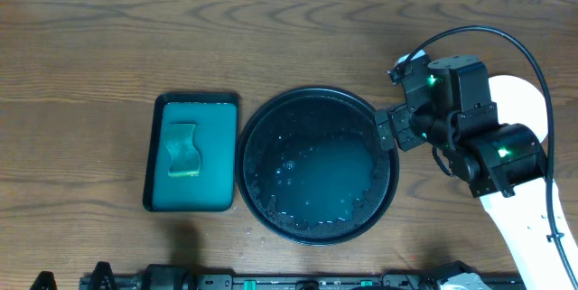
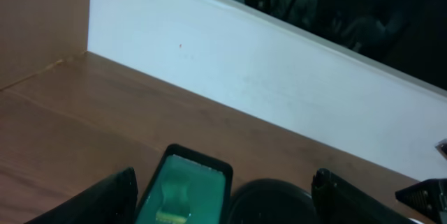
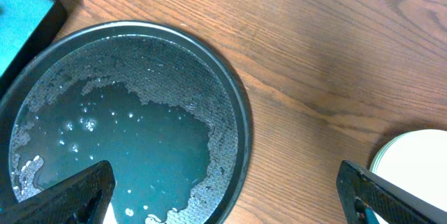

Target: Clean dirty plates on tray and stack at the side

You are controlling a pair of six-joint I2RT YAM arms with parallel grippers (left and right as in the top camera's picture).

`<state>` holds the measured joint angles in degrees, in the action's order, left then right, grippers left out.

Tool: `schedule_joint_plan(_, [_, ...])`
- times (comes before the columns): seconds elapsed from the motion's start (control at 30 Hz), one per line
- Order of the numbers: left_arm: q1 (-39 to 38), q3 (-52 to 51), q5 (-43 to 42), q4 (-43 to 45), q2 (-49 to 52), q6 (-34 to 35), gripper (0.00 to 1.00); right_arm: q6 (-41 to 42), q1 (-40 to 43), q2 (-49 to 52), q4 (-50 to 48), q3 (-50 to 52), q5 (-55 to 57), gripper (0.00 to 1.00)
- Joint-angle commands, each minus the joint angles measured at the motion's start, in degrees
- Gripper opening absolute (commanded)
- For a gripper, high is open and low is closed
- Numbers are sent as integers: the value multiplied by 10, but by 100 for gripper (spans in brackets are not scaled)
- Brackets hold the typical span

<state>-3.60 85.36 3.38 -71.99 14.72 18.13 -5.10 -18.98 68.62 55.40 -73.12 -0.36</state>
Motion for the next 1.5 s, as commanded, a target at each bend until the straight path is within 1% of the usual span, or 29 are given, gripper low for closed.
schedule_joint_plan(0.0, [-1, 2, 5, 1, 1, -7, 80, -8, -7, 3, 0, -6, 5, 99])
schedule_joint_plan(0.27, [-1, 2, 5, 0, 1, -1, 80, -8, -7, 3, 0, -6, 5, 99])
schedule_joint_plan(0.37, [-1, 2, 7, -24, 1, -4, 80, -8, -7, 3, 0, -6, 5, 99])
schedule_joint_plan(0.53, [-1, 0, 21, -28, 1, -15, 80, -8, -7, 3, 0, -6, 5, 99])
schedule_joint_plan(0.63, [-1, -3, 17, -23, 1, -92, 80, -8, -7, 3, 0, -6, 5, 99])
schedule_joint_plan(0.77, [-1, -20, -13, -19, 1, -215, 80, -8, -7, 3, 0, -6, 5, 99])
schedule_joint_plan(0.87, [-1, -51, -30, 12, 1, -297, 80, -8, -7, 3, 0, -6, 5, 99])
schedule_joint_plan(0.93, [-1, -90, -30, 63, 1, -323, 80, -8, -7, 3, 0, -6, 5, 99])
schedule_joint_plan(1.03, [-1, -162, -33, 160, 1, -325, 80, -8, -7, 3, 0, -6, 5, 99])
schedule_joint_plan(1.1, [2, -219, -56, 239, -1, -325, 80, -8, -7, 3, 0, -6, 5, 99])
schedule_joint_plan(1.2, [8, -323, -118, 394, -2, -325, 80, -8, -7, 3, 0, -6, 5, 99])
schedule_joint_plan(1.37, [9, -501, -223, 682, -5, -324, 80, -8, -7, 3, 0, -6, 5, 99])
schedule_joint_plan(1.43, [9, -571, -243, 783, -22, -314, 80, -8, -7, 3, 0, -6, 5, 99])
schedule_joint_plan(1.47, [9, -600, -243, 819, -35, -302, 80, -8, -7, 3, 0, -6, 5, 99])
